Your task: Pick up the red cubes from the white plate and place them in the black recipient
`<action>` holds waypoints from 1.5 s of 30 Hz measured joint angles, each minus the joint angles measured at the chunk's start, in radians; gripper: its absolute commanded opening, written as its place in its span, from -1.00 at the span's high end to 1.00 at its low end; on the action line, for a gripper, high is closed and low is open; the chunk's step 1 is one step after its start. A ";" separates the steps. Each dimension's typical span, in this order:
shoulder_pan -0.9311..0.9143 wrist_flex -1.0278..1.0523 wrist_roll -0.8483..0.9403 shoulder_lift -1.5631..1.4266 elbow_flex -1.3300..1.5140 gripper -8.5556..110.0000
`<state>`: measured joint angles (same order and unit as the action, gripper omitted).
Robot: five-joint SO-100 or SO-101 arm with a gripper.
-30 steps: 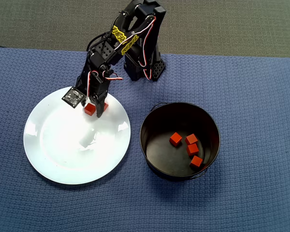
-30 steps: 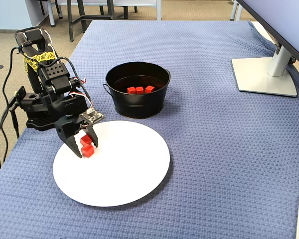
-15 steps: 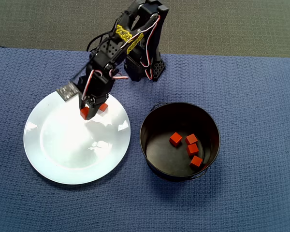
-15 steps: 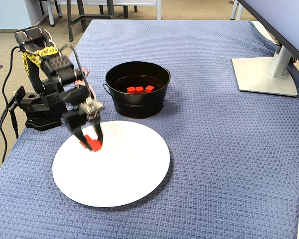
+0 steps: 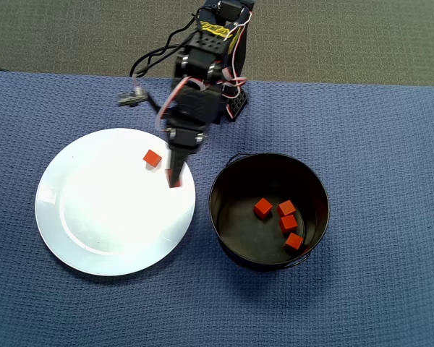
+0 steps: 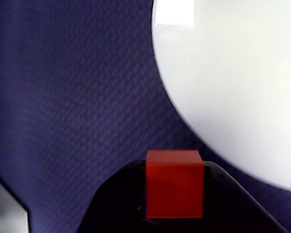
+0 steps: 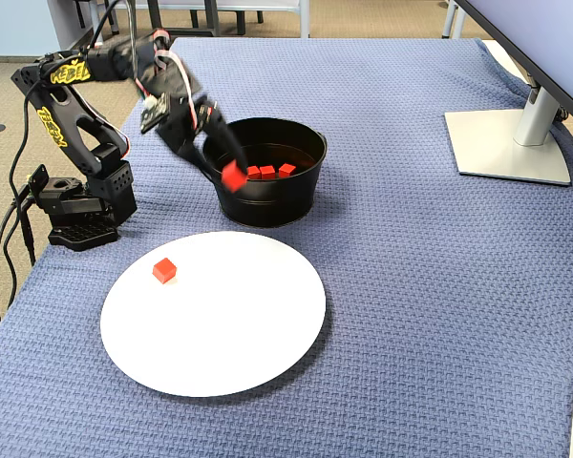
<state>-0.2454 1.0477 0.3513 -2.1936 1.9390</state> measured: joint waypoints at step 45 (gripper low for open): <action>-0.606 -0.291 1.355 0.319 0.348 0.38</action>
<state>-0.8514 0.7563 1.7058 -1.8745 2.2872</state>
